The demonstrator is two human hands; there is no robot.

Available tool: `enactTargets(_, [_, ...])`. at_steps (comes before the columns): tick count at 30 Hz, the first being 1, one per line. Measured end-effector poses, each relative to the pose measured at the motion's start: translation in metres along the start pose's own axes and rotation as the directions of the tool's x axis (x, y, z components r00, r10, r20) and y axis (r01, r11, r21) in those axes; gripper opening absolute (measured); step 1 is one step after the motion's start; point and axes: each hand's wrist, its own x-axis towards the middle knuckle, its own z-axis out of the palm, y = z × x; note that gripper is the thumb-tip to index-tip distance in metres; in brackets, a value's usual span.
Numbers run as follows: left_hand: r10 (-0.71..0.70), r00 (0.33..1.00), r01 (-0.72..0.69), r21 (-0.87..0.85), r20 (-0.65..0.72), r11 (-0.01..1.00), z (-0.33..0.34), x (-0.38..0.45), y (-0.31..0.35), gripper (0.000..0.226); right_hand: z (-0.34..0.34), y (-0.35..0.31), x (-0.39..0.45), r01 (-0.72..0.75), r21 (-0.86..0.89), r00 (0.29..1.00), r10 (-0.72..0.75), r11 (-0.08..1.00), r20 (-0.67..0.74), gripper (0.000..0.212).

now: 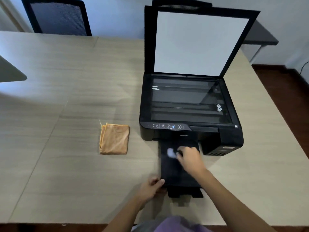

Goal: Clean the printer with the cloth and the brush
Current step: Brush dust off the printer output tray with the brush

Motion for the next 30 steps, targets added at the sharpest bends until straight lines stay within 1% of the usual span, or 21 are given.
enactTargets(2, [0.001,1.000,-0.002,-0.035,-0.003,0.999,0.002,0.003,-0.003,0.020,-0.013,0.034,0.004,-0.267,0.109,0.922,0.287,0.957,-0.261,0.020])
enactTargets(3, [0.002,1.000,-0.003,-0.051,-0.012,0.999,0.002,0.003,-0.004,0.017,-0.012,0.031,0.001,-0.281,0.134,0.909,0.308,0.950,-0.280,0.019])
enactTargets(4, [0.001,1.000,-0.003,-0.060,-0.023,0.998,0.001,0.002,-0.004,0.016,-0.008,0.015,-0.002,-0.191,0.150,0.945,0.223,0.970,-0.239,0.018])
enactTargets(5, [0.009,1.000,-0.011,-0.053,-0.020,0.999,0.000,0.003,-0.005,0.017,0.003,-0.007,-0.008,-0.051,0.155,0.990,0.070,0.987,-0.122,0.018])
enactTargets(7, [0.023,1.000,-0.023,-0.030,-0.008,0.999,-0.003,0.004,-0.006,0.022,0.032,-0.034,-0.020,0.155,0.121,0.968,-0.176,0.980,0.181,0.021])
enactTargets(8, [0.019,1.000,-0.019,-0.020,-0.006,1.000,-0.001,0.005,-0.004,0.023,0.033,-0.027,-0.021,0.139,0.149,0.975,-0.162,0.979,0.154,0.022])
enactTargets(10, [-0.008,1.000,0.008,-0.032,-0.001,0.999,0.001,0.000,-0.003,0.022,0.015,0.010,-0.011,-0.061,0.194,0.987,0.088,0.979,-0.133,0.019])
enactTargets(11, [-0.011,1.000,0.011,-0.046,0.002,0.999,0.003,0.000,-0.002,0.020,0.003,0.031,-0.008,-0.188,0.212,0.940,0.238,0.959,-0.243,0.019])
enactTargets(12, [-0.017,1.000,0.017,-0.060,0.001,0.998,0.004,-0.001,-0.003,0.018,-0.003,0.042,-0.009,-0.246,0.218,0.911,0.302,0.945,-0.282,0.019])
enactTargets(13, [-0.019,1.000,0.019,-0.069,-0.004,0.997,0.004,-0.002,-0.001,0.017,-0.009,0.038,-0.011,-0.217,0.204,0.932,0.265,0.955,-0.247,0.020])
enactTargets(15, [-0.004,1.000,0.004,-0.044,-0.018,0.999,0.003,-0.002,-0.002,0.021,-0.001,0.002,-0.008,0.039,0.108,0.999,-0.036,0.993,-0.026,0.024])
enactTargets(16, [-0.011,1.000,0.010,-0.027,-0.021,1.000,0.002,0.000,-0.003,0.022,0.007,-0.012,-0.002,0.116,0.081,0.990,-0.121,0.990,0.066,0.023])
enactTargets(17, [-0.028,0.999,0.027,-0.025,-0.020,0.999,0.002,-0.001,-0.002,0.021,0.010,-0.022,0.006,0.125,0.069,0.989,-0.130,0.990,0.075,0.022])
enactTargets(19, [-0.043,0.999,0.041,-0.056,-0.028,0.998,0.003,0.000,-0.002,0.018,0.014,-0.025,0.025,0.084,0.034,0.993,-0.080,0.996,-0.092,0.021])
enactTargets(20, [-0.050,0.998,0.047,-0.068,-0.037,0.997,0.004,0.001,-0.003,0.016,0.017,-0.026,0.029,0.083,-0.004,0.990,-0.083,0.997,-0.118,0.022])
enactTargets(23, [-0.041,0.998,0.039,-0.066,-0.039,0.997,0.002,0.002,-0.003,0.016,0.025,-0.027,0.017,0.263,-0.161,0.964,-0.266,0.951,0.001,0.027])
enactTargets(24, [-0.038,0.999,0.036,-0.061,-0.033,0.997,0.001,0.003,-0.005,0.017,0.024,-0.018,0.014,0.238,-0.152,0.969,-0.245,0.959,-0.032,0.027])
enactTargets(26, [-0.043,0.999,0.042,-0.045,-0.024,0.998,0.002,0.004,-0.007,0.016,0.007,0.014,0.019,-0.019,-0.079,0.986,0.006,0.997,-0.166,0.021])
enactTargets(28, [-0.040,0.999,0.038,-0.049,-0.035,0.998,0.003,0.004,-0.010,0.016,-0.011,0.048,0.020,-0.260,0.072,0.926,0.270,0.963,-0.262,0.017])
enactTargets(29, [-0.030,0.999,0.027,-0.054,-0.044,0.998,0.004,0.003,-0.011,0.017,-0.012,0.049,0.015,-0.279,0.117,0.916,0.300,0.953,-0.266,0.018])
enactTargets(30, [-0.015,0.999,0.013,-0.045,-0.047,0.999,0.004,0.003,-0.011,0.019,-0.008,0.037,0.010,-0.222,0.140,0.934,0.251,0.965,-0.254,0.019])
